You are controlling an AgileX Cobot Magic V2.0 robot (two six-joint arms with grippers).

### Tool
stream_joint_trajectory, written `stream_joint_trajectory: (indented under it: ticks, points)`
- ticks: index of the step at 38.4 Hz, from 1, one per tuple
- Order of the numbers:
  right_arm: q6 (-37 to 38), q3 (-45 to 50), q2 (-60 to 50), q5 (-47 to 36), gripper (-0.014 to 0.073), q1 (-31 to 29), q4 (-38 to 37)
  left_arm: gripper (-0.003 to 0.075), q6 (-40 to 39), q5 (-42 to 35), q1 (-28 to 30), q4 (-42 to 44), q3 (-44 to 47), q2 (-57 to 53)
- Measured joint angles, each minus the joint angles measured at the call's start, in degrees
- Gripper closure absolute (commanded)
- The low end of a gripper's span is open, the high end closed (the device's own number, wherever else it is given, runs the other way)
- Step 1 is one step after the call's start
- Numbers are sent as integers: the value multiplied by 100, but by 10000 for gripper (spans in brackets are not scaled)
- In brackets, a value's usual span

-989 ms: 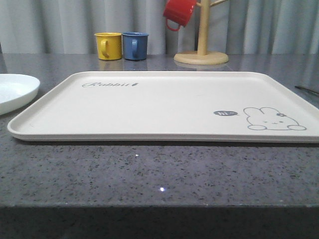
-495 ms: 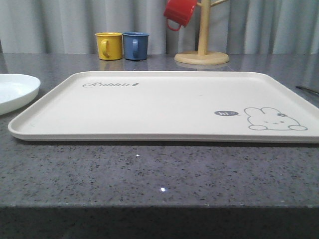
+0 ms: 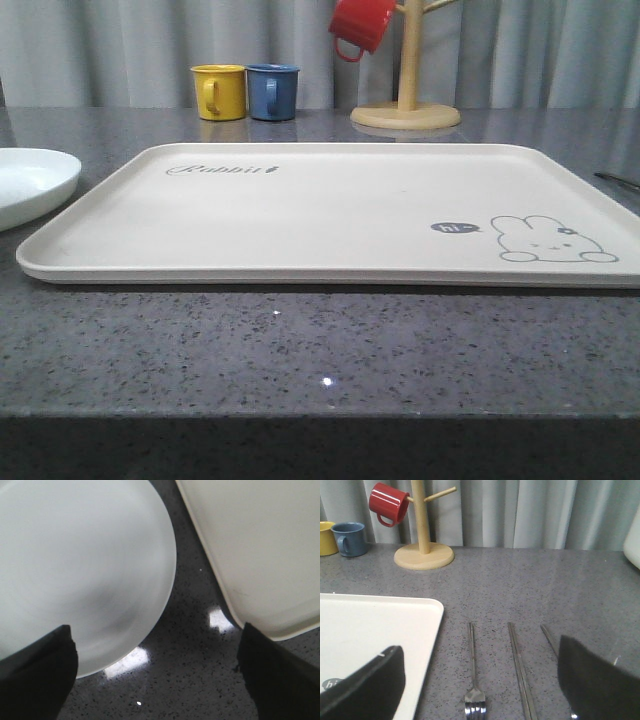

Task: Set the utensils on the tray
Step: 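Reach the left gripper to the white plate rim and grasp it, then lift the white plate with the left gripper and carry it over the tray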

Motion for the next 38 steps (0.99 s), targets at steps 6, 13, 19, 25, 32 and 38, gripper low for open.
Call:
stream_joint_trajectory:
  ticks: [6,13,19,25,32,38]
  points:
    - [0,0,0,0,-47,0,0,114,0,196,0,217,-263,699]
    - [0,0,0,0,-47,0,0,144,0,42,0,428,-303,1138]
    - [0,0,0,0,-47,0,0,239,0,30,0,428,-303,1406]
    - [0,0,0,0,-47,0,0,393,0,30,0,428,-303,1484]
    - [0,0,0,0,-47,0,0,622,11,41,0,428,-303,1484]
    - [0,0,0,0,-47,0,0,738,150,41,0,459,-326,1484]
